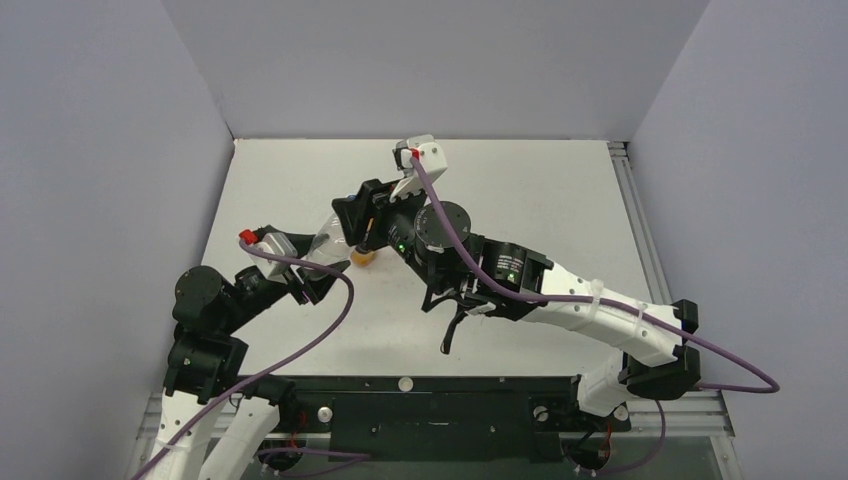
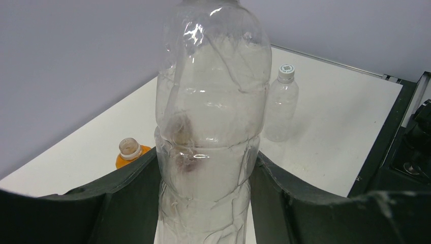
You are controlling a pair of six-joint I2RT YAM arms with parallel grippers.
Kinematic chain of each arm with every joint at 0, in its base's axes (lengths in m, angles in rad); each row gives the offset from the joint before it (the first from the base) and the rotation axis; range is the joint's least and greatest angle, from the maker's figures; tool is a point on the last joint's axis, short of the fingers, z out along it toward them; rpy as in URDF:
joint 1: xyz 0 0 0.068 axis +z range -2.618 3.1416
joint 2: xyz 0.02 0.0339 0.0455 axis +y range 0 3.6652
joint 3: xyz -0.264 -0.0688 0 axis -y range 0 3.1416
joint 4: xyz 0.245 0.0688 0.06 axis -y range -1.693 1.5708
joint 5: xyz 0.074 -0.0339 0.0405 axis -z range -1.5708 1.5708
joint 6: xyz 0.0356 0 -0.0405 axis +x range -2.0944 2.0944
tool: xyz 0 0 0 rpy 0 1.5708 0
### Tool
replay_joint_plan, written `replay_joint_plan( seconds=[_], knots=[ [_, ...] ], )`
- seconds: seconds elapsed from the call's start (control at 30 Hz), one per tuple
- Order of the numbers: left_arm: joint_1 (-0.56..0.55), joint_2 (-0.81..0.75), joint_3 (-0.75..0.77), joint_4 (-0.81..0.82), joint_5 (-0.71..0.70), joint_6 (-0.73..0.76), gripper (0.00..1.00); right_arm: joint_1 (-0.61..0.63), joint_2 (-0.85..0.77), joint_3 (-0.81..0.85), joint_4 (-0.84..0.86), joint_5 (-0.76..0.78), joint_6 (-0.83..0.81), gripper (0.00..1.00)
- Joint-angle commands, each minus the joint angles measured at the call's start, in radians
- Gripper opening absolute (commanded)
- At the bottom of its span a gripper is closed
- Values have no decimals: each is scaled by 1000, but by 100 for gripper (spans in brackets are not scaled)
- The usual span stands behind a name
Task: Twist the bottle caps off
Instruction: Unscrew the bottle cap from the plastic bottle.
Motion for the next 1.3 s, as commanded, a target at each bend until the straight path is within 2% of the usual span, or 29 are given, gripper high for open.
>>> replay_joint_plan(
  seconds=[0.0,0.13,0.17,0.27,0.3,0.4,0.47,0.57,0.63,0.77,0.83,0.9,0.97,1.0,1.07,1.17,1.2,1.27],
  knots=[
    [4,0,19,17,-7,-5,0,-14,-7,18,38,-31,26,38],
    [3,-1,19,16,-6,-3,0,-18,-13,8,42,-44,21,21],
    [3,-1,20,17,-5,-6,0,-19,-20,3,47,-50,19,14],
    [4,1,21,25,21,-43,0,-33,-62,-52,85,-101,13,5],
    [4,2,21,32,44,-73,0,-39,-73,-69,119,-161,11,3],
    [5,8,32,54,156,-127,0,-57,-137,-169,213,-319,-15,1],
    [4,17,36,104,295,-191,0,-60,-173,-228,278,-445,-36,0],
    [4,40,27,205,422,-360,0,-62,-219,-293,356,-648,-63,0],
    [4,57,16,298,490,-463,0,-65,-256,-350,388,-726,-79,0],
    [3,80,12,342,551,-530,0,-70,-327,-416,421,-757,-113,0],
    [3,82,12,344,537,-525,0,-73,-343,-422,411,-738,-121,0],
    [4,81,11,343,514,-512,0,-73,-337,-399,371,-709,-126,4],
    [3,79,9,338,497,-499,0,-73,-320,-364,312,-666,-121,29],
    [3,78,8,328,481,-475,0,-73,-307,-353,285,-634,-113,55],
    [3,70,10,287,447,-409,0,-73,-296,-325,243,-571,-93,75],
    [3,61,28,129,376,-215,0,-72,-295,-323,258,-417,6,81],
    [3,57,29,54,318,-109,0,-74,-285,-322,259,-334,33,82],
    [4,50,25,-2,230,-1,0,-70,-248,-280,209,-262,56,82]
  ],
)
